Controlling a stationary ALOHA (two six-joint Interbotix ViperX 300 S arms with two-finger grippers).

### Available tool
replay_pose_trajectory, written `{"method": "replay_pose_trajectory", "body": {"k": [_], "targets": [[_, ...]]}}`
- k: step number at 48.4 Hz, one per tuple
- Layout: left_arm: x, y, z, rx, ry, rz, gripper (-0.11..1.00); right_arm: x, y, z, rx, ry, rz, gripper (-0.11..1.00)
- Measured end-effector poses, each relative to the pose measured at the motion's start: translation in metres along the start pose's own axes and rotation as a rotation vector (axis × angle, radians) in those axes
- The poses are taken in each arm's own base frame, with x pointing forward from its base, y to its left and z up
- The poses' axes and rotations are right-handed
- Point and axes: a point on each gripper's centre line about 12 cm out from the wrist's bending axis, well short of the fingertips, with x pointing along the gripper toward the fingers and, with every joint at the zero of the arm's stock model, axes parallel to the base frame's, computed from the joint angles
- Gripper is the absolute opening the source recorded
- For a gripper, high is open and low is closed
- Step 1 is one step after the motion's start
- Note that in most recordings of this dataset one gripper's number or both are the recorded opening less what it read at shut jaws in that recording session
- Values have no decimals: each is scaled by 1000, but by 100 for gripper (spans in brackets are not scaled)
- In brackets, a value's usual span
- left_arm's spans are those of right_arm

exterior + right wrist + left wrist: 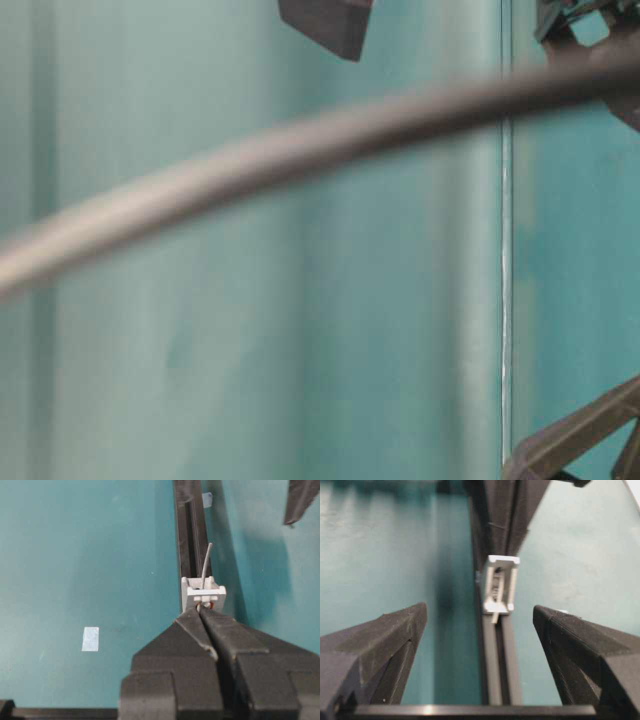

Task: Insert the wire through the hole in the metal fitting marked with a red label.
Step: 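Move the left gripper toward the bracket to meet the wire tip, then close the left gripper on the wire tip past the bracket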

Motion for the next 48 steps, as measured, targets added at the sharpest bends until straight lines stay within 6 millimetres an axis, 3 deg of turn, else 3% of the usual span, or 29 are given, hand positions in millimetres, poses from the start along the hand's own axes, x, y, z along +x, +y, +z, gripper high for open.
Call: {"method": "replay_pose_trajectory", "body": {"k": [14,48], "targets": [[14,-2,-7,-73,88,16,54,0,0,0,0,0,0,-1],[23,-2,-8,-76,97,17,53,0,0,0,0,0,0,-1]]}}
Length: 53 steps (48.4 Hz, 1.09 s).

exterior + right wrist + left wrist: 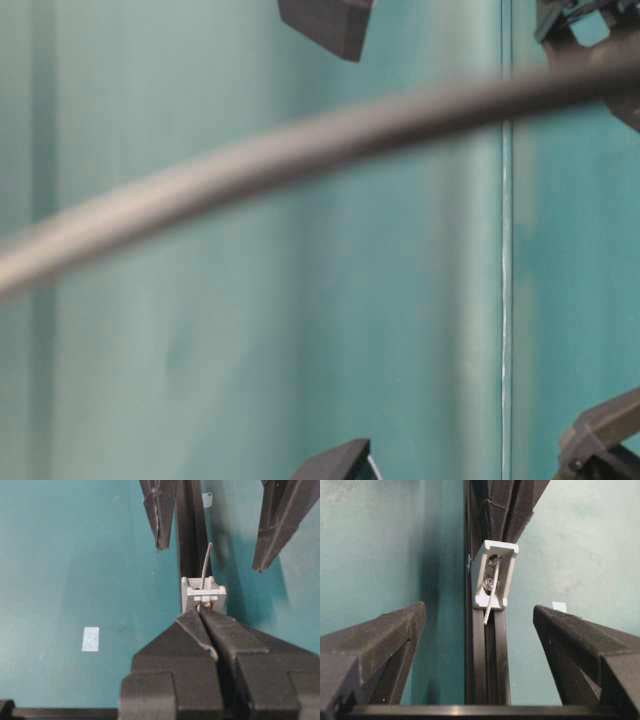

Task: Insert the wire through the hole in the metal fitting marked with a red label.
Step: 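Close the left gripper on the wire tip past the bracket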

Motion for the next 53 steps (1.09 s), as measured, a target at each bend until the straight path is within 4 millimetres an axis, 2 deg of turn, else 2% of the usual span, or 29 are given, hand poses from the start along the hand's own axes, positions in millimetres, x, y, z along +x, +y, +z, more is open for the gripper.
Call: {"method": "replay_pose_trajectory", "body": {"k": [7,16,23,53], "targets": [[1,0,0,0,3,1,49,0,0,0,0,0,0,-1],[1,1,-2,1,22,8,8,0,1,0,1,0,1,-1],[0,0,-1,9,22,5,-8,0,0,0,3,0,0,-1],[0,-1,0,11,20,3,-10,0,1,-1,7,11,3,-1]]}}
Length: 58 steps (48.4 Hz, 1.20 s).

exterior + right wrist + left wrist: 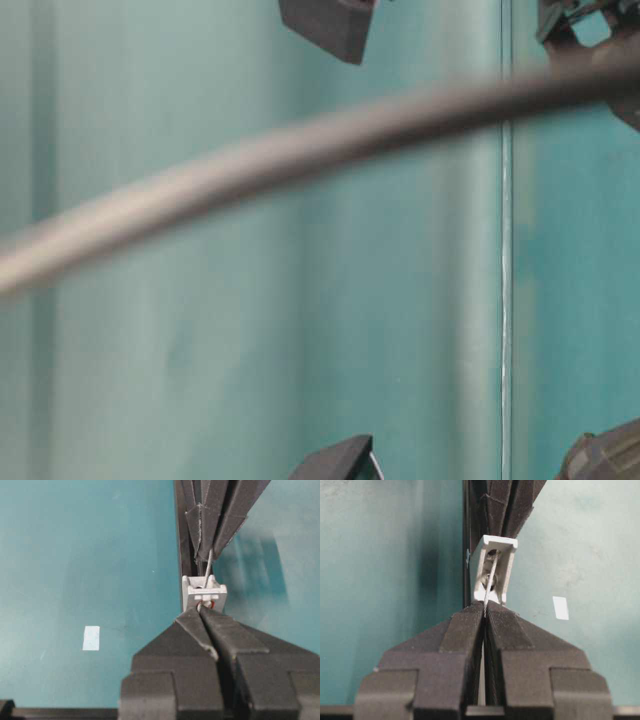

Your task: Insert the wire through the hole in the metal fitting marked with a red label.

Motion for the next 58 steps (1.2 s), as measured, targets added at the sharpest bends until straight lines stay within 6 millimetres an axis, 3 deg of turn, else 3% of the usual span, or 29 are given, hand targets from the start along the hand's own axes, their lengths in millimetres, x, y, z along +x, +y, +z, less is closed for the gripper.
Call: {"method": "replay_pose_trajectory", "body": {"k": [10,13,19,27,31,45,58], "targets": [[0,0,0,0,1,0,-10,0,0,0,6,-6,-1,-1],[0,0,0,0,1,0,-10,0,0,1,6,-11,-1,5],[0,0,0,1,3,0,-10,1,2,4,7,-20,6,31],[0,0,-1,-3,10,3,-10,1,9,5,-3,-23,24,80],[-1,0,0,-3,10,3,-10,1,11,5,-7,-23,29,94],[-13,-2,5,-3,51,11,-10,0,12,4,-10,-20,32,94],[-42,-6,-1,-2,123,14,-10,0,12,3,-11,-16,32,94]]}}
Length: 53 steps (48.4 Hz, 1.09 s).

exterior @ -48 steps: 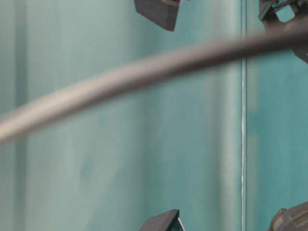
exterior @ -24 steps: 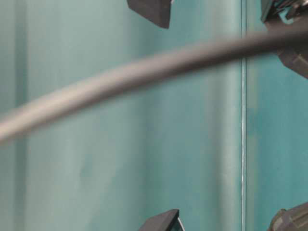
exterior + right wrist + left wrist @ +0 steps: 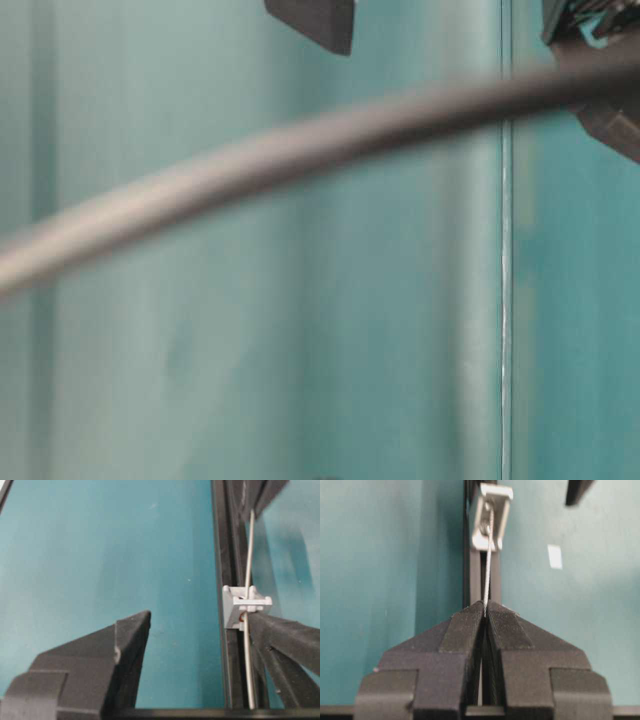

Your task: Insert the wire through the hole in the metal fitting marked with a red label.

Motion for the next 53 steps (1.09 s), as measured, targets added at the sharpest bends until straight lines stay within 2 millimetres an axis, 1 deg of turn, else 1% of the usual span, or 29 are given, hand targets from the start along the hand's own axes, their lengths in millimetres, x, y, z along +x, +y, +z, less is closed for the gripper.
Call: {"method": "replay_pose_trajectory", "body": {"k": [10,14,22,35,44,53], "targets": [[-29,-3,-6,4,-9,-20,-10,0,0,0,0,8,1,95],[-40,-2,-13,-6,-11,-25,-10,0,0,0,0,12,1,95],[-56,2,-26,-56,-1,-28,-10,0,0,-1,0,14,1,95],[-74,7,-40,-87,12,-27,-10,0,0,-1,0,14,1,95],[-82,7,-39,-88,-10,-37,-10,0,0,-1,-1,15,2,95],[-84,6,-37,-86,-21,-42,-10,0,0,-1,0,15,2,95]]}}
